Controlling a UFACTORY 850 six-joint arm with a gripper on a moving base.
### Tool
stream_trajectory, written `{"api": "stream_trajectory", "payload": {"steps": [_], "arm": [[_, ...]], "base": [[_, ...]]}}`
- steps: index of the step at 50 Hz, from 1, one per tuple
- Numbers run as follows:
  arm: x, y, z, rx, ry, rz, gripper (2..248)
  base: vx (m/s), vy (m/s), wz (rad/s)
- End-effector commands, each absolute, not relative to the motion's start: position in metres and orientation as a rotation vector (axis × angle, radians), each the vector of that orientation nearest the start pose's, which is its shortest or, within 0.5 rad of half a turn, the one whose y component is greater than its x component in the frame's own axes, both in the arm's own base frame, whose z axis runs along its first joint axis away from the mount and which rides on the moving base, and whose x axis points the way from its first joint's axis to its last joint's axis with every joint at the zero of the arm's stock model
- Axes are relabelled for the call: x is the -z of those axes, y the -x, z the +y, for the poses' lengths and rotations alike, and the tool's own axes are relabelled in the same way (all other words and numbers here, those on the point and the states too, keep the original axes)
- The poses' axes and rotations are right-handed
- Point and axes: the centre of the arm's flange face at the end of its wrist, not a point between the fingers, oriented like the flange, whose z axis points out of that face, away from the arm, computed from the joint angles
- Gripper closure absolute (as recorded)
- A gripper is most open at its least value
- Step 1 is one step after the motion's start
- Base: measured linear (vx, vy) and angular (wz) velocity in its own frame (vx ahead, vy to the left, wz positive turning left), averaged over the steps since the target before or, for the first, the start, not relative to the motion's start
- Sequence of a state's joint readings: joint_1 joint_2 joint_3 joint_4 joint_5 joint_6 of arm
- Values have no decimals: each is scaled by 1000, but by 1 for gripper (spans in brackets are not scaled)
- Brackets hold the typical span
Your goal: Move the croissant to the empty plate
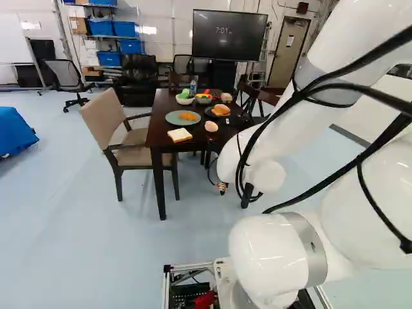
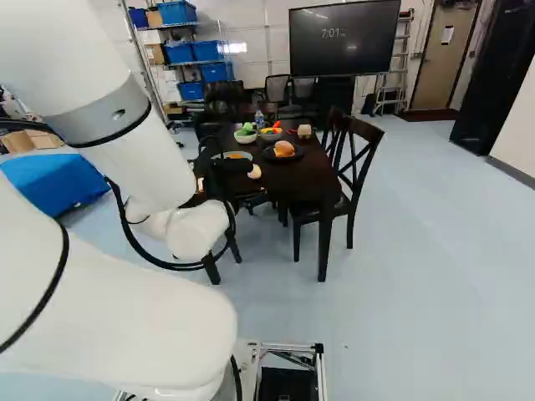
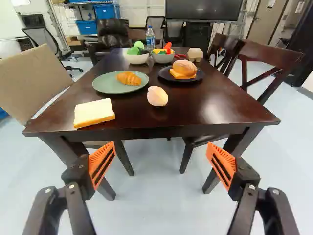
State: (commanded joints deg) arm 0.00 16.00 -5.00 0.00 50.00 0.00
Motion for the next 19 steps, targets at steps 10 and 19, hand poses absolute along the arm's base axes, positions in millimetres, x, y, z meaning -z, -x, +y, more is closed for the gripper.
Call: {"api": "stream_trajectory", "payload": {"steps": [10, 19], "arm": [[-366, -270, 0, 1824, 2558, 0, 3], [-366, -270, 0, 1824, 2558, 0, 3]], "base": [[0, 0, 0], [0, 0, 0]]}}
